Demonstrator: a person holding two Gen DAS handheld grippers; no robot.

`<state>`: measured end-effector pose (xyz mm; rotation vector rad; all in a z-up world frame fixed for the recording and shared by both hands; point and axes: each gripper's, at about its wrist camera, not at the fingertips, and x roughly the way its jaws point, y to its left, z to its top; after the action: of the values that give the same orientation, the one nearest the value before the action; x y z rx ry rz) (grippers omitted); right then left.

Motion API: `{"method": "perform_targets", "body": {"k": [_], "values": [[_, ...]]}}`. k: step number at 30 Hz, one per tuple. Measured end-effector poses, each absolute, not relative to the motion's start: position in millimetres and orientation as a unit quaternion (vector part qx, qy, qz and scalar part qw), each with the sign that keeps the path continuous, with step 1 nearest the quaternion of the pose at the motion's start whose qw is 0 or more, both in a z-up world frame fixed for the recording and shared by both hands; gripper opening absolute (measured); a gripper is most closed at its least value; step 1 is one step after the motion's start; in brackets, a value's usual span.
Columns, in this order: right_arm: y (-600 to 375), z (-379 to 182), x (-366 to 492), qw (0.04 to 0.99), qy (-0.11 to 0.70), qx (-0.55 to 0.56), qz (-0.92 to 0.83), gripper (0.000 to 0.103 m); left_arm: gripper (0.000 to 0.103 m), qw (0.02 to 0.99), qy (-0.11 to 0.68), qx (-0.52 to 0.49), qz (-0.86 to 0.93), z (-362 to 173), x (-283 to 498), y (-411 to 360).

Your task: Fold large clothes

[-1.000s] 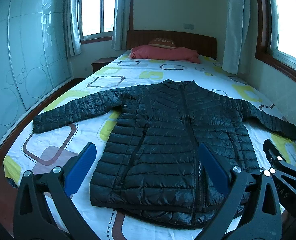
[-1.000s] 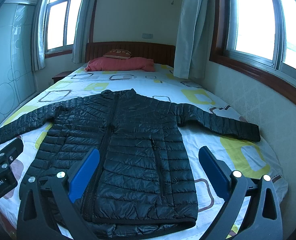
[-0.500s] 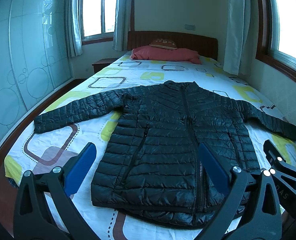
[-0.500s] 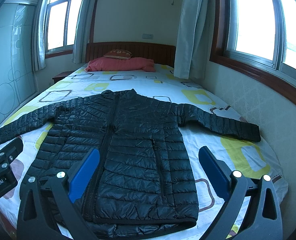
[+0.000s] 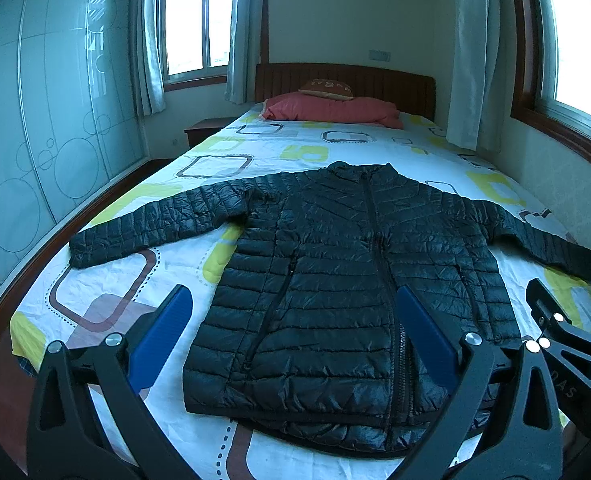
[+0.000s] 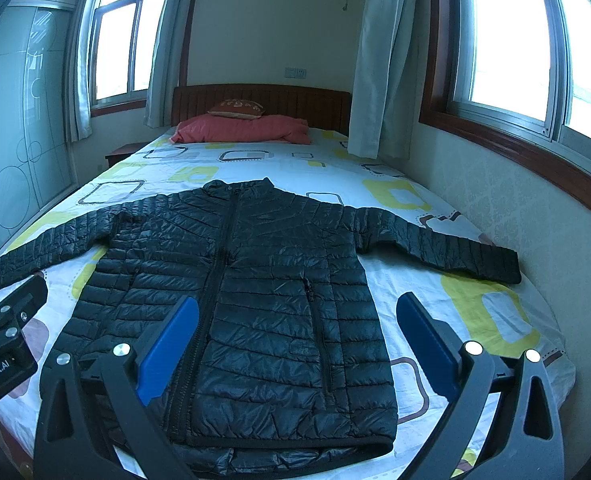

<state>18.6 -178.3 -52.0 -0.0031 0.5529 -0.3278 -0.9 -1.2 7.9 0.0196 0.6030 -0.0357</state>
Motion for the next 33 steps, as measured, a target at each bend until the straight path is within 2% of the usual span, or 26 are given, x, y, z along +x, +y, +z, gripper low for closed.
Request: {"method": "perform_targets", "body": {"k": [33], "values": [[-176.5, -53.3, 18.6, 0.949, 0.272, -0.002, -0.161, 0.098, 0.101, 0.955, 0.298, 0.011, -0.017, 7.9, -0.8, -0.6]]}}
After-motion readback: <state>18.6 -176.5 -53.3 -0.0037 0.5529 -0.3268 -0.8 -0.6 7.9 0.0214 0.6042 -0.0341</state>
